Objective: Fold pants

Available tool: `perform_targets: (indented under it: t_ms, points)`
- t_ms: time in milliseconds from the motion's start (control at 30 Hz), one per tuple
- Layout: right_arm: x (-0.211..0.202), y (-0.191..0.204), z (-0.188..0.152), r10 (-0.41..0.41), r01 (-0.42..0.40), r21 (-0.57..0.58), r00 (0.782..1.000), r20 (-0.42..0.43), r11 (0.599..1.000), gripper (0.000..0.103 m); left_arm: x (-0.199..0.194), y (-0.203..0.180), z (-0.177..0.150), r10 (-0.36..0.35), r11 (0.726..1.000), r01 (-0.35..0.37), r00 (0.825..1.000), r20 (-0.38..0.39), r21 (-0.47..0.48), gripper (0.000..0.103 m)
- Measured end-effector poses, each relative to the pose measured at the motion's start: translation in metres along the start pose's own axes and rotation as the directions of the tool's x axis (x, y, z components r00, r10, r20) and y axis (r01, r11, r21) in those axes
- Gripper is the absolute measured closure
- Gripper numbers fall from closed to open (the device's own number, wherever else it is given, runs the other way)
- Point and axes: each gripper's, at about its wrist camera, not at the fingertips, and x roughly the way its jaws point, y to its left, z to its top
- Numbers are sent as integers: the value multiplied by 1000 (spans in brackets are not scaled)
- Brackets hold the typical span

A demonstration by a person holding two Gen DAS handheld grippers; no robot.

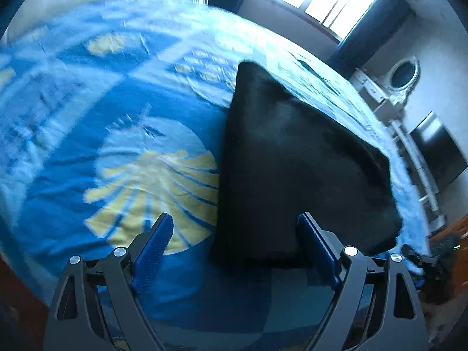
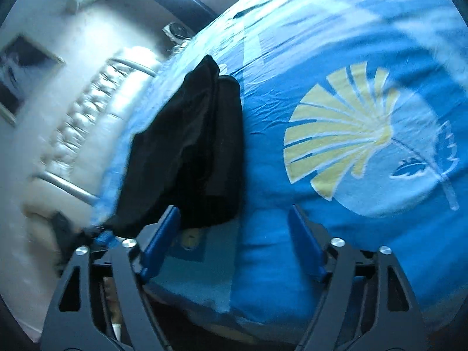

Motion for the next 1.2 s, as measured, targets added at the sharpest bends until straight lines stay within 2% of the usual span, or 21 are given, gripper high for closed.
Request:
perform_targets:
  t_ms: [167,300,467,600,667,900,1000,1100,1200]
  points:
    - [-13,29,-9,-135,144,-104,987,86,984,23,-22,-18,-13,130,983,-140,987,90,115,17]
    - [-22,56,-19,-204,236,-195,964,173,952,19,-28,-25,-19,175,967,-194,977,124,163,17]
    - [-17,84,-27,-206,254,-274,960,191,928,19,-33,-24,-21,211,964,-232,965,156,133,17]
    - [-8,101,-34,-212,256,-312,963,168,915,19,-31,-28,-27,246,952,-271,954,169,143,17]
    - [-6,103,-38,-223,266,-321,961,165,909,19,-33,-32,-29,262,942,-293,947,188,163,17]
    - [-8,97,-38,-230,275,-289,956,181,917,19,-40,-39,-33,248,940,-290,943,223,182,17]
    - [-8,94,-37,-231,274,-279,957,177,920,19,-38,-36,-32,260,941,-297,942,213,162,17]
    - [-8,95,-37,-228,271,-282,958,176,920,19,-40,-29,-31,289,944,-314,935,204,102,17]
    - [-8,95,-38,-225,268,-287,959,175,920,19,-39,-26,-30,296,948,-311,939,174,63,17]
